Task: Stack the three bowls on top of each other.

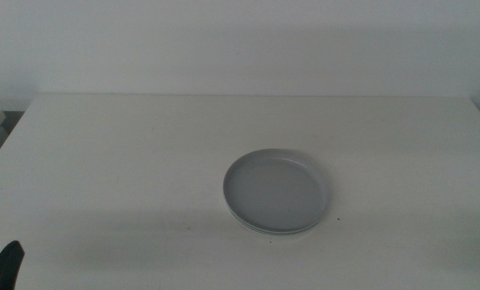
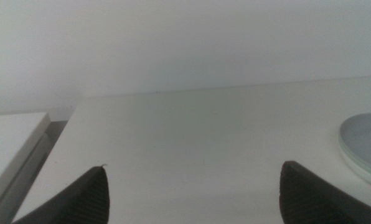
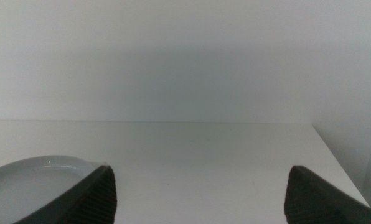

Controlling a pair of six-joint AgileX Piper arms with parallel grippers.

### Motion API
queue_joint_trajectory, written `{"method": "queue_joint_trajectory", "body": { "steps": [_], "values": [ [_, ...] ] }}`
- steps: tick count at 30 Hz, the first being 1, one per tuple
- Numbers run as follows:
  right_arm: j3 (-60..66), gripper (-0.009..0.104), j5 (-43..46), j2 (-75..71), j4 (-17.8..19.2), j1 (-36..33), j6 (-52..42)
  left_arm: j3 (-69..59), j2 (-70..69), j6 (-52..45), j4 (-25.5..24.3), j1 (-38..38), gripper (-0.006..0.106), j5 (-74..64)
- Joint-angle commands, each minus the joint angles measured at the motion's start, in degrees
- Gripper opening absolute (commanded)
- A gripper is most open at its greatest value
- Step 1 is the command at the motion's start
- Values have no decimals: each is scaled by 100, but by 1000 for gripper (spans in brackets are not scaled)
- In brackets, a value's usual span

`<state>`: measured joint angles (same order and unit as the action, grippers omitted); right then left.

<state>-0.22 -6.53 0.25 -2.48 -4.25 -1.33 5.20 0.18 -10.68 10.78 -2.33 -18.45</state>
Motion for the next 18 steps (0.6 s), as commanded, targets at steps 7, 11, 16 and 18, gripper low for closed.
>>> {"method": "queue_joint_trajectory", "body": {
  "steps": [7, 11, 16, 18],
  "values": [
    [22, 93, 21, -25, 41, 23, 1, -486, -18, 11, -239, -4, 94, 412],
    [22, 93, 21, -25, 41, 23, 1, -520, -18, 0, -239, -4, 94, 452],
    [22, 93, 21, -25, 41, 23, 1, -520, -18, 0, -239, -4, 94, 870],
    [22, 93, 21, -25, 41, 23, 1, -520, -18, 0, -239, -4, 94, 1011]
  ]
}}
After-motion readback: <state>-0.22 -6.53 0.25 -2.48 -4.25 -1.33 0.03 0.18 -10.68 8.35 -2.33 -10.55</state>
